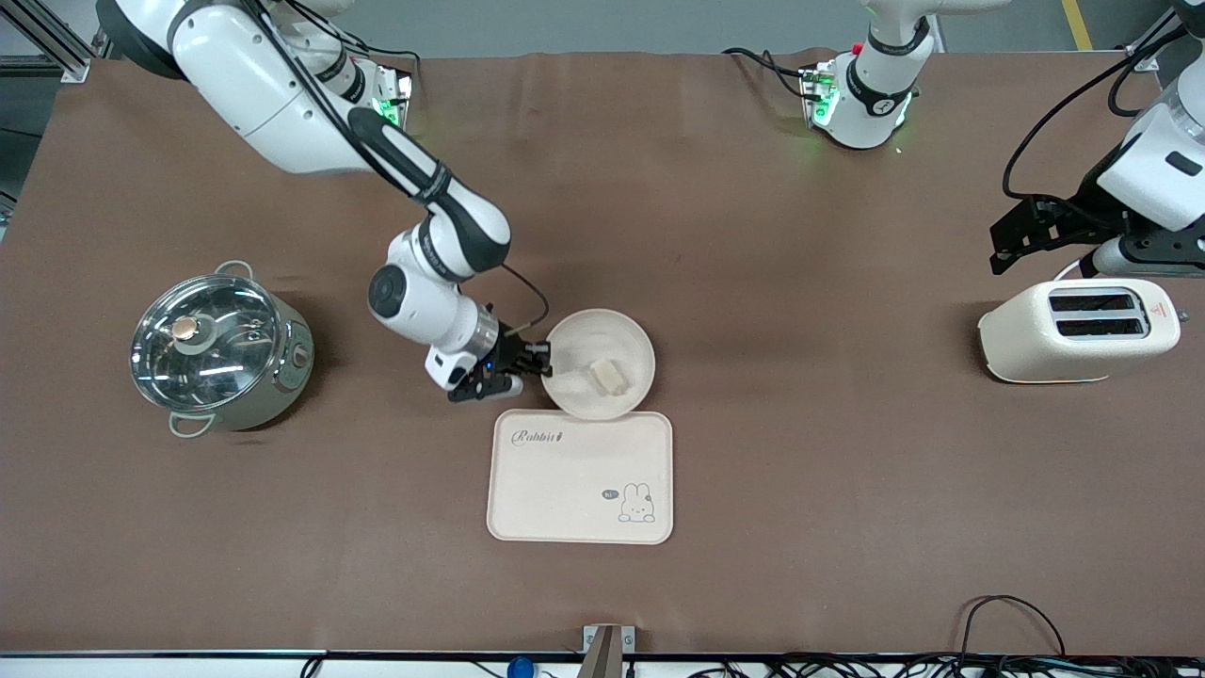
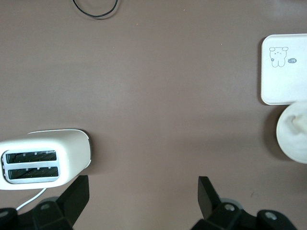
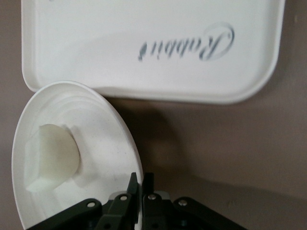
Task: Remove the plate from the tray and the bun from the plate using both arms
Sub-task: 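Lift the plate off the tray and set it beside the tray, then release the plate with the right gripper while the left gripper reaches the bun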
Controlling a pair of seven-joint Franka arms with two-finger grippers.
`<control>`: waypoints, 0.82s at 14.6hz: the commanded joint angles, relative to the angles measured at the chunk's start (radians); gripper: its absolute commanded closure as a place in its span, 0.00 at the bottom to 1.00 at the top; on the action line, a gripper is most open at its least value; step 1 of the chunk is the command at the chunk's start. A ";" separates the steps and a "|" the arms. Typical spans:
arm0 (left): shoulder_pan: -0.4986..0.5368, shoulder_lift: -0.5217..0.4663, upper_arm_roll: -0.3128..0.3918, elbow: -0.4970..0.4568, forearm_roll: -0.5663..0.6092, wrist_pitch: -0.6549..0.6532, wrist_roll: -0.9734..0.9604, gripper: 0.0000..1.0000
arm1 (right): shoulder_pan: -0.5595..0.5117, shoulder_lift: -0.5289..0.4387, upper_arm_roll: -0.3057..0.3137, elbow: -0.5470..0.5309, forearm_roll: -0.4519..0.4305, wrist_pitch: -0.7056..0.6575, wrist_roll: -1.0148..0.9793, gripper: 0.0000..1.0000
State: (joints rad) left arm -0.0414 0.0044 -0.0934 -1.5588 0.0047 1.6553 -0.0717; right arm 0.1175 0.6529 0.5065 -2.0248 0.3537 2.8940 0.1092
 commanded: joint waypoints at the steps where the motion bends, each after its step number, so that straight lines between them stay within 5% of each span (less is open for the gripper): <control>1: 0.002 0.000 -0.003 0.011 0.003 -0.009 -0.002 0.00 | -0.056 -0.061 0.066 -0.164 0.027 0.117 -0.031 1.00; 3: 0.001 0.000 -0.003 0.009 0.003 -0.009 -0.003 0.00 | -0.082 -0.061 0.096 -0.186 0.027 0.120 -0.026 0.90; 4: 0.000 -0.001 -0.003 0.008 0.003 -0.009 -0.007 0.00 | -0.097 -0.061 0.102 -0.187 0.027 0.114 -0.022 0.43; 5: -0.002 -0.003 -0.006 0.006 0.003 -0.011 -0.007 0.00 | -0.105 -0.067 0.104 -0.190 0.028 0.114 -0.020 0.14; 8: -0.008 -0.001 -0.008 0.005 0.001 -0.037 -0.010 0.00 | -0.150 -0.162 0.135 -0.203 0.028 0.038 0.035 0.00; 12: -0.031 0.012 -0.112 -0.010 -0.025 -0.063 -0.204 0.00 | -0.260 -0.447 0.126 -0.180 0.019 -0.406 0.090 0.00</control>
State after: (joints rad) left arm -0.0531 0.0068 -0.1457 -1.5625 -0.0036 1.6047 -0.1539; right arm -0.0559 0.4008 0.6140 -2.1571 0.3537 2.6596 0.1772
